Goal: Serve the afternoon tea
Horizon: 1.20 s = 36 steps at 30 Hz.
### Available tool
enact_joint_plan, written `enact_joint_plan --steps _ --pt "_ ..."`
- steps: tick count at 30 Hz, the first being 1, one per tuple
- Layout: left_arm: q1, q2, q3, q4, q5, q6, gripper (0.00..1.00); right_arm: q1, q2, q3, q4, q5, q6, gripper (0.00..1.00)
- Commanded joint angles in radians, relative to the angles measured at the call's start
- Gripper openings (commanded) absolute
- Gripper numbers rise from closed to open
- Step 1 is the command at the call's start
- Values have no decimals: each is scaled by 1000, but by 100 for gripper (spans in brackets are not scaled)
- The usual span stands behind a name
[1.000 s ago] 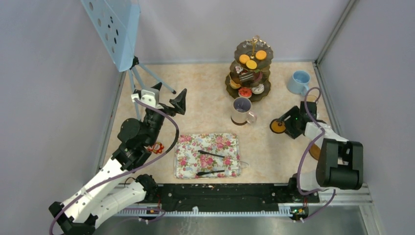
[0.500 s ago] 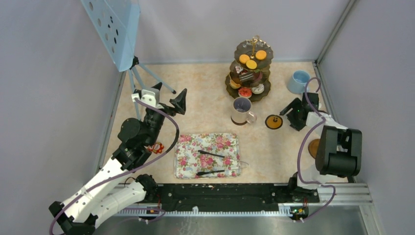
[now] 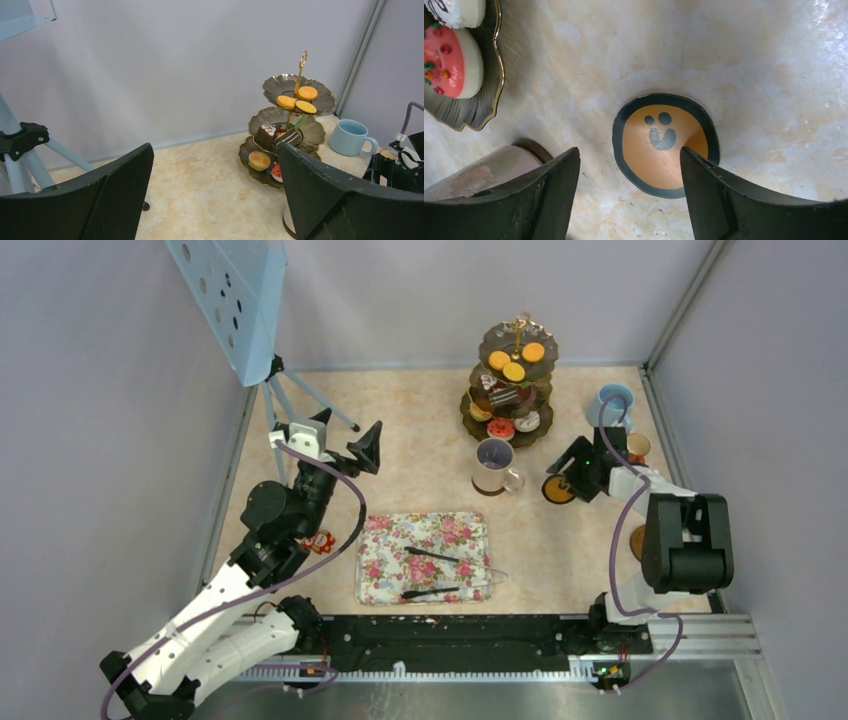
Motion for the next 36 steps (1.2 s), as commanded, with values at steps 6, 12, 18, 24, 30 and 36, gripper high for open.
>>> enact_joint_plan --steps 6,12,18,24,30,36 --pt "-5 0 2 46 14 1 99 -62 -74 -19 -71 156 -61 77" --pt "-6 6 3 44 21 -3 99 -24 14 -29 17 78 -46 76" --pt "-5 6 4 44 16 3 99 47 55 11 64 11 6 75" --pt "-5 4 3 44 21 -2 99 36 4 23 23 90 -41 75" --pt "-6 1 3 44 16 2 99 31 -37 4 -81 93 -5 75" --pt "-6 -1 4 43 21 -1 99 63 -127 -153 35 -17 149 76"
